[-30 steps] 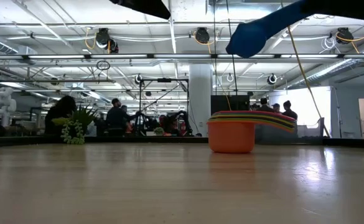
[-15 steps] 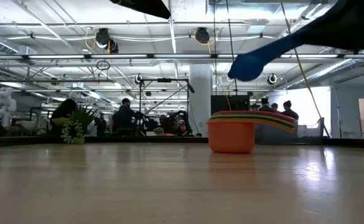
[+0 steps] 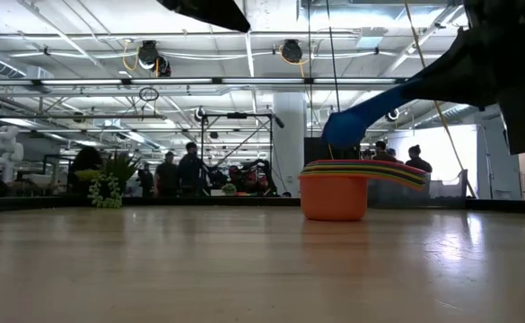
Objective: Nest measuring cups in basket
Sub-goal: Stack the blue measuring cup on top of the light red measuring cup
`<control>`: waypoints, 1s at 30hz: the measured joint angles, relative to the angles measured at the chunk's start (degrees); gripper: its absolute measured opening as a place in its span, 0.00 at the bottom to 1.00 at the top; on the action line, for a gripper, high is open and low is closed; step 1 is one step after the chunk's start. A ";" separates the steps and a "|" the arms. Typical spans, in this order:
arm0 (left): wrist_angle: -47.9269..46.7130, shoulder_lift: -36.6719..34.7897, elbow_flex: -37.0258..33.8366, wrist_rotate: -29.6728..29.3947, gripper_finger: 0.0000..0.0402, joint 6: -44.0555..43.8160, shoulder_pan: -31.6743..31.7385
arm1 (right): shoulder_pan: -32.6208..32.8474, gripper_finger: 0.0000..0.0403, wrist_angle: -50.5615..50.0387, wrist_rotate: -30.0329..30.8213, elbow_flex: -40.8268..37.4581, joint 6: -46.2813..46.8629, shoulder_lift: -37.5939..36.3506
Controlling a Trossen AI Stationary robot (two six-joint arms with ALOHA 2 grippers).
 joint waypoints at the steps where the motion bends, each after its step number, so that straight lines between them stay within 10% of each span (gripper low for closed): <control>1: 0.00 0.00 0.00 0.12 0.45 -0.05 0.10 | -0.29 0.00 0.00 0.04 -0.05 1.02 0.00; 30: 0.42 0.02 0.00 0.22 0.45 0.55 0.24 | -2.94 0.00 1.43 -1.15 -1.94 5.74 0.02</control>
